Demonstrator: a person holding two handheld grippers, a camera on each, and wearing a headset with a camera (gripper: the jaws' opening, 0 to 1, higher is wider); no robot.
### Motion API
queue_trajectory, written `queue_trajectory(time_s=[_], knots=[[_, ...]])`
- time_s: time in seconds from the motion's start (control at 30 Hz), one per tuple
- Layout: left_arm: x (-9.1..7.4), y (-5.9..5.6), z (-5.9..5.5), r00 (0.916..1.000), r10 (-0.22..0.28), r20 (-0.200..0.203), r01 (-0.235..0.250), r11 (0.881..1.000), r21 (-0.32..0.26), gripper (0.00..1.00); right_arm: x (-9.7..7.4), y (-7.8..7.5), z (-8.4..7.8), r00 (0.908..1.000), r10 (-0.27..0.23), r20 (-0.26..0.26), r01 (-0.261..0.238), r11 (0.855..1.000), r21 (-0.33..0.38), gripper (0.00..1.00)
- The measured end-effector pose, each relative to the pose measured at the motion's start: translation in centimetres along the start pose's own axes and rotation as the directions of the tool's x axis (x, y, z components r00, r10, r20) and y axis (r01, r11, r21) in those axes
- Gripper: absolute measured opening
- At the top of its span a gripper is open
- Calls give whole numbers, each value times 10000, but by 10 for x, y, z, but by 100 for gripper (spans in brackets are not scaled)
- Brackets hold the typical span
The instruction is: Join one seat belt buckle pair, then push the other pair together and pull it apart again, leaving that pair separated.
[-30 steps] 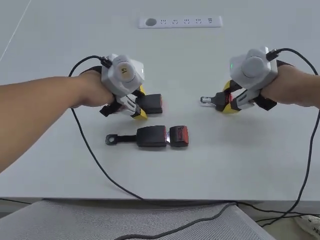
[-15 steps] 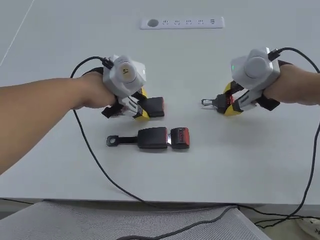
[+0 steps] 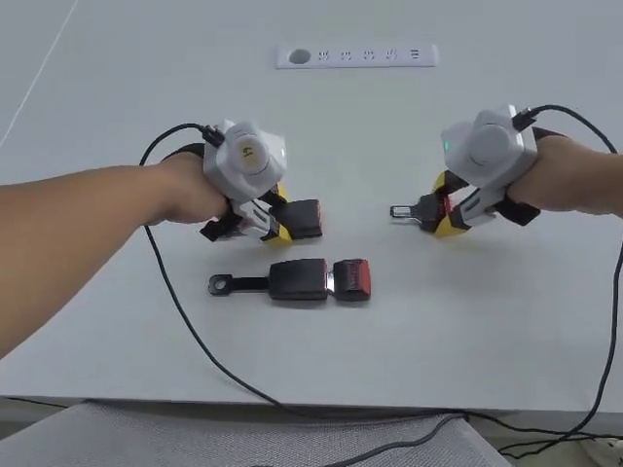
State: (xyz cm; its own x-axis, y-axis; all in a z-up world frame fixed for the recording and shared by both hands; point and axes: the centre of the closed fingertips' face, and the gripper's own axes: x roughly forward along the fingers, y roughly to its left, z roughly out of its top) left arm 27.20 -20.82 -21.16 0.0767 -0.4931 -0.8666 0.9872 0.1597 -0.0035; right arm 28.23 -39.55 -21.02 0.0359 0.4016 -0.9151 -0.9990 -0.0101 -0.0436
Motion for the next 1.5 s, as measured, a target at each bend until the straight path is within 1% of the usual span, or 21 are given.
queue_trajectory(time_s=[0.13,0.27,0.3,0.33,0.4,0.47,0.53,0.67,0.77,0.87,0.9,1.03,1.13,1.2,1.27,1.33,1.37,1.43,1.5], knots=[[0,1,0,10000,7,-25,-7,10000,-1,33,4,2,9,9999,62,129,-62,10000,-35,32],[0,0,1,10000,-21,-30,21,10000,49,33,10,-1,20,9991,101,408,-104,9999,71,32],[0,0,2,10000,-33,-30,33,10000,56,33,11,4,25,9990,91,441,-92,10000,37,32],[0,0,2,10000,-39,-37,39,10000,57,33,12,5,28,9989,96,461,-97,10000,22,32],[0,0,3,10000,-47,-55,47,10000,53,33,15,4,34,9986,104,527,-102,9999,-45,32],[-1,-1,3,10000,-49,-75,49,10000,45,33,18,4,42,9981,106,613,-99,9999,-113,32],[-1,-1,4,9999,-50,-100,51,10000,34,33,21,7,52,9973,91,729,-81,9999,-139,32],[-2,-1,5,9999,-46,-132,46,10000,13,33,26,8,66,9957,90,917,-69,9997,-233,32],[-2,-1,5,9999,-51,-145,51,10000,15,34,31,2,77,9948,34,1022,-18,9999,-161,32],[-3,-1,5,9998,-51,-195,52,10000,26,34,35,3,80,9946,8,1040,9,9999,-167,32],[-3,-2,5,9998,-55,-215,56,10000,27,34,36,3,84,9946,13,1040,7,9998,-186,32],[-1,0,3,9997,-43,-223,43,10000,-4,34,38,5,91,9953,-25,968,59,9994,-349,32],[-1,0,3,9998,-42,-219,41,10000,-11,34,38,4,91,9963,-26,863,67,9989,-463,32],[-1,-1,4,9997,-46,-233,46,10000,-4,34,37,4,91,9960,-37,896,82,9987,-501,32],[-2,0,4,9997,-45,-257,45,10000,5,34,35,6,92,9962,-99,863,162,9973,-722,32],[-2,-1,4,9997,-44,-260,45,10000,8,34,35,9,95,9961,-42,886,110,9970,-761,32],[-2,-2,4,9997,-58,-242,59,10000,48,34,35,9,95,9962,-64,866,130,9970,-758,32],[-2,-2,5,9998,-62,-204,62,10000,22,34,36,7,96,9953,-36,963,102,9976,-689,32],[-2,-2,5,9999,-101,-125,103,9999,127,33,37,6,98,9943,-36,1065,108,9977,-670,32]])
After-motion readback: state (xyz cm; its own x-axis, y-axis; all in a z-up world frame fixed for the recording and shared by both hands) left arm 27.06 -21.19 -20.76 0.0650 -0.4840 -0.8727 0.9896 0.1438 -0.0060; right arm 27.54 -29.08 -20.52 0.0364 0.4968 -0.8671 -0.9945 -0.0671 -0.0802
